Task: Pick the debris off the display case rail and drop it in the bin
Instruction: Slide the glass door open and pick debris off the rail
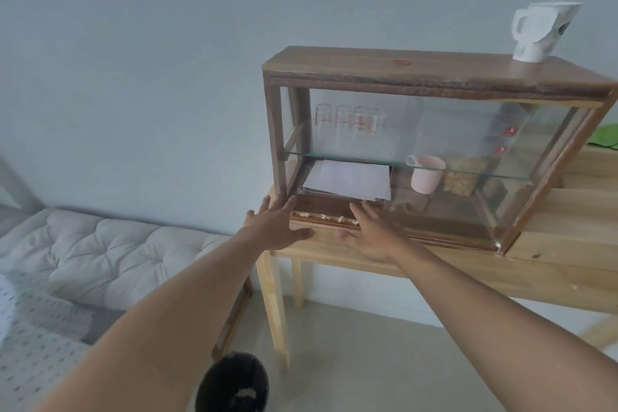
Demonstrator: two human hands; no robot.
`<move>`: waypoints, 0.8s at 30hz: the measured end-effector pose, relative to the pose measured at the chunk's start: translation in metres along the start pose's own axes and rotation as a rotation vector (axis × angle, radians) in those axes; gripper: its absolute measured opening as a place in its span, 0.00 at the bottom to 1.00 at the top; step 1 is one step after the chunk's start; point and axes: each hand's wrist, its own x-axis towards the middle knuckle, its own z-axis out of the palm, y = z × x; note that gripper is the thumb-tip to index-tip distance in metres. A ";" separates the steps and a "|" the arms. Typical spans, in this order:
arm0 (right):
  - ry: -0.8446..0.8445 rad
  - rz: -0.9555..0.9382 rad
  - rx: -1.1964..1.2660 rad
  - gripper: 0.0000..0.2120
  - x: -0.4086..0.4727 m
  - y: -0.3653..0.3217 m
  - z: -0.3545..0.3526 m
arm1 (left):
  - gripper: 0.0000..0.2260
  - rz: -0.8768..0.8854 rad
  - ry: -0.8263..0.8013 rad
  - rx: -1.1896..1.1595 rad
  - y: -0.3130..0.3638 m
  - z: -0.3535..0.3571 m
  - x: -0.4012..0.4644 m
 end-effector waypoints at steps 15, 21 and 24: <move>0.033 -0.030 0.087 0.39 0.061 -0.022 0.031 | 0.40 -0.095 0.012 0.036 -0.029 0.033 0.051; 0.071 -0.007 0.149 0.35 0.081 -0.043 0.043 | 0.34 -0.062 0.007 -0.027 -0.034 0.041 0.063; 0.117 0.007 0.178 0.31 0.090 -0.056 0.050 | 0.29 -0.047 0.068 -0.070 -0.036 0.047 0.069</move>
